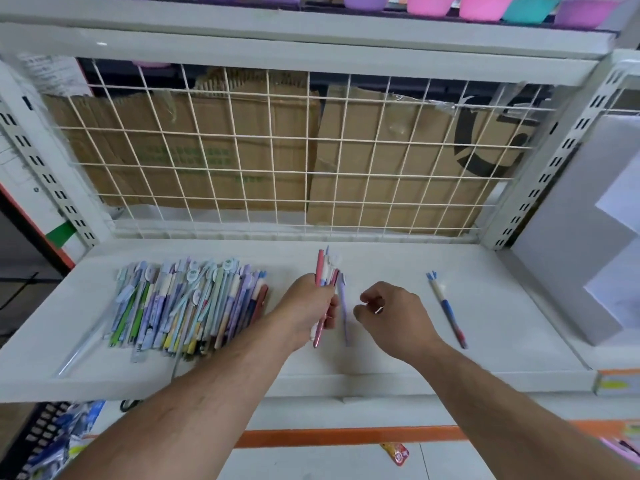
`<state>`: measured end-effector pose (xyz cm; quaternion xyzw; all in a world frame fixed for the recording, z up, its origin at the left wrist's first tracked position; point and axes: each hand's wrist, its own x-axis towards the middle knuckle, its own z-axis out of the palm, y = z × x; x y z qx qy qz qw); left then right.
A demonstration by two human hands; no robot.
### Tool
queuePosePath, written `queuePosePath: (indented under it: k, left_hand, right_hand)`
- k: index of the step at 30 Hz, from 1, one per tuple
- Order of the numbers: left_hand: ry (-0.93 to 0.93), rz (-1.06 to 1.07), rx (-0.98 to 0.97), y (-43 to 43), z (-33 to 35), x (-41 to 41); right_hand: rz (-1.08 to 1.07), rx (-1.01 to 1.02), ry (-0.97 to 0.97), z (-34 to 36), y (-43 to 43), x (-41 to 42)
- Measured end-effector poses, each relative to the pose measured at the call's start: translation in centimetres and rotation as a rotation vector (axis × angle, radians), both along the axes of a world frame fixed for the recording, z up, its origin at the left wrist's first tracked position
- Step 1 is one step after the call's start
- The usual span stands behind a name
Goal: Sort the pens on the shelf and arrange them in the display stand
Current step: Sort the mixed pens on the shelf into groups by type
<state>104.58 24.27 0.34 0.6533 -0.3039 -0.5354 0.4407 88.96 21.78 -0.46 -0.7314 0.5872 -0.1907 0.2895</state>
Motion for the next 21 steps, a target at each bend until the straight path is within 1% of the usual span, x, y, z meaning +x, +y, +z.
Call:
queuePosePath:
  k: [2,4,6,9,14,16,18,21]
  left_hand:
    - [0.099,-0.017,0.004,-0.3,0.4,-1.5]
    - [0.144,-0.039,0.012,-0.6,0.7,-3.2]
    - [0.177,-0.044,0.004,-1.0,0.8,-5.1]
    - [0.189,-0.043,-0.006,-1.8,0.5,-7.9]
    - [0.206,-0.062,-0.011,-3.1,0.1,-12.8]
    - [0.208,-0.066,-0.015,-3.6,0.1,-14.6]
    - [0.209,-0.062,-0.006,-4.5,-0.5,-16.1]
    - [0.178,-0.03,0.028,-5.7,-0.9,-17.9]
  right_hand:
    - [0.014,0.016,-0.029,0.2,-0.2,-0.9]
    - [0.026,0.025,-0.052,0.4,-0.3,-2.0]
    - [0.033,0.075,-0.126,0.7,-0.4,-3.2]
    - [0.016,0.213,-0.322,0.9,-0.5,-5.3]
    - [-0.071,0.245,-0.378,0.2,-2.0,-9.3]
    - [-0.119,0.245,-0.347,-0.2,-2.9,-11.1]
    - [-0.164,0.203,-0.242,-0.6,-3.9,-13.2]
    - [-0.259,0.153,-0.141,-0.9,-5.8,-16.8]
